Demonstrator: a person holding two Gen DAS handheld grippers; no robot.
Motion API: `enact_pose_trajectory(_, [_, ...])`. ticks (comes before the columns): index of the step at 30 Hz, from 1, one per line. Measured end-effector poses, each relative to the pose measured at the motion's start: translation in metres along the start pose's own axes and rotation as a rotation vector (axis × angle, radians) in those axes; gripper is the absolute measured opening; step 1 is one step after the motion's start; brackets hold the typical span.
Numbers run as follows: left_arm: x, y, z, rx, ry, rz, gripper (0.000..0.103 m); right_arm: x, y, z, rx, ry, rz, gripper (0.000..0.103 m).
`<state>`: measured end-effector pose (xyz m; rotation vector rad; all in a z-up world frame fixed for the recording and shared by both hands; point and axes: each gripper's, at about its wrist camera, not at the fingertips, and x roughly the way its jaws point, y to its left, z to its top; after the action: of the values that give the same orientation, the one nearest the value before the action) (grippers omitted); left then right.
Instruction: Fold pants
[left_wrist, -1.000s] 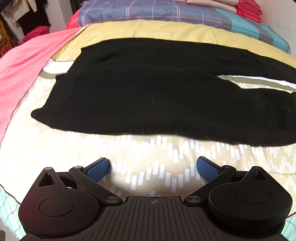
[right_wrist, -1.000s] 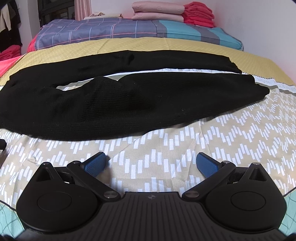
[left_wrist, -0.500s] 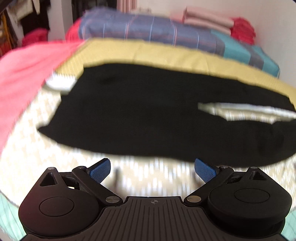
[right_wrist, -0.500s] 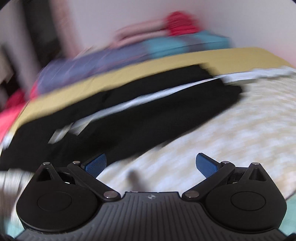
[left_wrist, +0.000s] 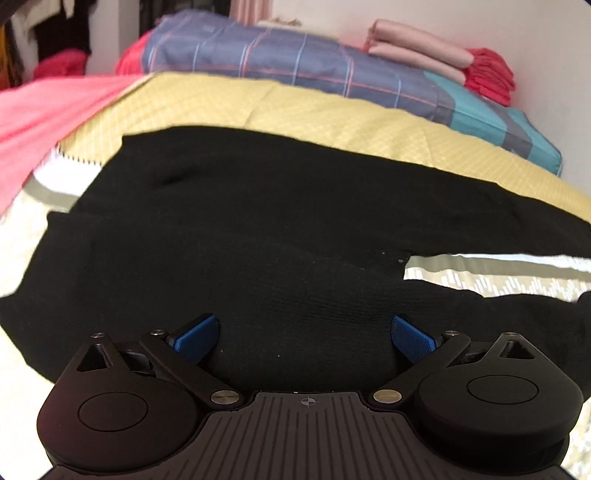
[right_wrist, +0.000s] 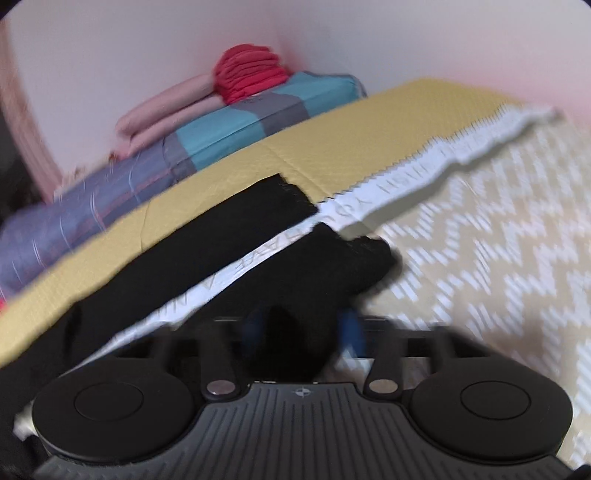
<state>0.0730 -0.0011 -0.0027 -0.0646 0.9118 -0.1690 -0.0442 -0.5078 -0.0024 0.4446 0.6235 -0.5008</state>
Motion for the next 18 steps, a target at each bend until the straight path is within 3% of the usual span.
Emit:
enact_pose_trajectory(3, [0.0,0.001,-0.004,0.008,0.002,0.0,0.103,-0.017,-0.005,0.0,-0.016,-0.052,0.006,0.012])
enact_pose_trajectory(7, [-0.003,0.007,-0.005,0.01,0.003,-0.028,0.103,-0.069,-0.058,-0.001,0.186,-0.171,0.037,0.011])
enact_pose_trajectory(8, [-0.002,0.007,-0.005,0.015,0.002,-0.033,0.103,-0.071,-0.071,-0.004,0.212,-0.17,0.012,0.011])
enact_pose_trajectory(11, [0.0,0.003,-0.005,0.042,0.005,-0.023,0.103,-0.051,-0.099,-0.014,0.257,-0.018,-0.02,0.009])
enact_pose_trajectory(14, [0.0,0.002,-0.006,0.053,0.005,-0.021,0.103,-0.071,-0.108,-0.015,0.307,-0.117,0.013,0.009])
enact_pose_trajectory(18, [0.0,0.004,-0.004,0.054,0.013,-0.036,0.103,-0.06,-0.103,-0.014,0.231,-0.077,-0.092,0.009])
